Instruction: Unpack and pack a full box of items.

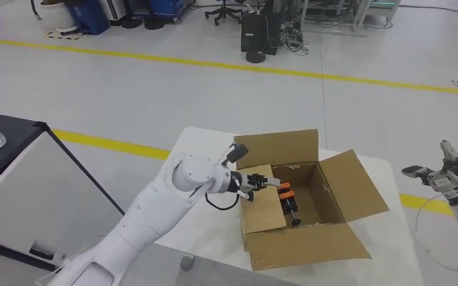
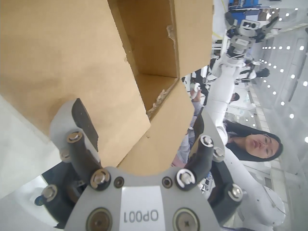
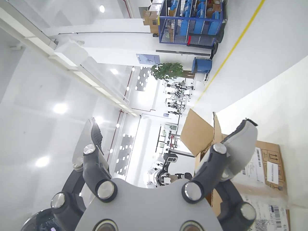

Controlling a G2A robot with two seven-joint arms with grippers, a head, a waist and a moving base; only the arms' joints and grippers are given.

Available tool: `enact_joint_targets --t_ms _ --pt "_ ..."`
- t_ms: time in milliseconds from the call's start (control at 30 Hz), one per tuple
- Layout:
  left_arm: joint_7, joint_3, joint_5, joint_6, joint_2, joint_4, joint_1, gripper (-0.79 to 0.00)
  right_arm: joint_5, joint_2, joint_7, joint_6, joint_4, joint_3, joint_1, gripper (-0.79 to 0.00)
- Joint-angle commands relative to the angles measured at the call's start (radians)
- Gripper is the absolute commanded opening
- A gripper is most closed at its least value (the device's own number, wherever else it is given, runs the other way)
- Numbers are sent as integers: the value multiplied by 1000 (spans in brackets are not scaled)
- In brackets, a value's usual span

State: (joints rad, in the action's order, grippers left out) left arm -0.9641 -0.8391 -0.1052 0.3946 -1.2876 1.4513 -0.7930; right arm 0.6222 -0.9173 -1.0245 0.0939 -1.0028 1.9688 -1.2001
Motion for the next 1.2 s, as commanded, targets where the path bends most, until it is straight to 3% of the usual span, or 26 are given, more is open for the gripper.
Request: enact_joint_targets --t_ms 0,100,233,500,733,1000,1167 --pt "-7 -27 2 12 8 56 -11 0 -13 4 -9 -19 35 -2 10 0" --pt "-25 -75 28 21 27 146 -38 0 -23 8 -43 -59 105 -22 33 0" --pt "-12 -185 12 2 55 241 -126 0 1 1 -118 -85 201 -72 72 0" --pt "108 -434 -24 -53 99 426 -360 0 29 -35 -271 58 313 -206 142 0" --pt "182 -573 -51 -75 117 519 -485 0 118 -59 -397 91 297 -264 190 0" --pt "194 -599 -127 -100 120 510 -521 0 163 -69 -464 71 211 -298 187 0" --pt "194 -599 -127 -100 120 510 -521 0 134 -75 -447 70 114 -340 171 0"
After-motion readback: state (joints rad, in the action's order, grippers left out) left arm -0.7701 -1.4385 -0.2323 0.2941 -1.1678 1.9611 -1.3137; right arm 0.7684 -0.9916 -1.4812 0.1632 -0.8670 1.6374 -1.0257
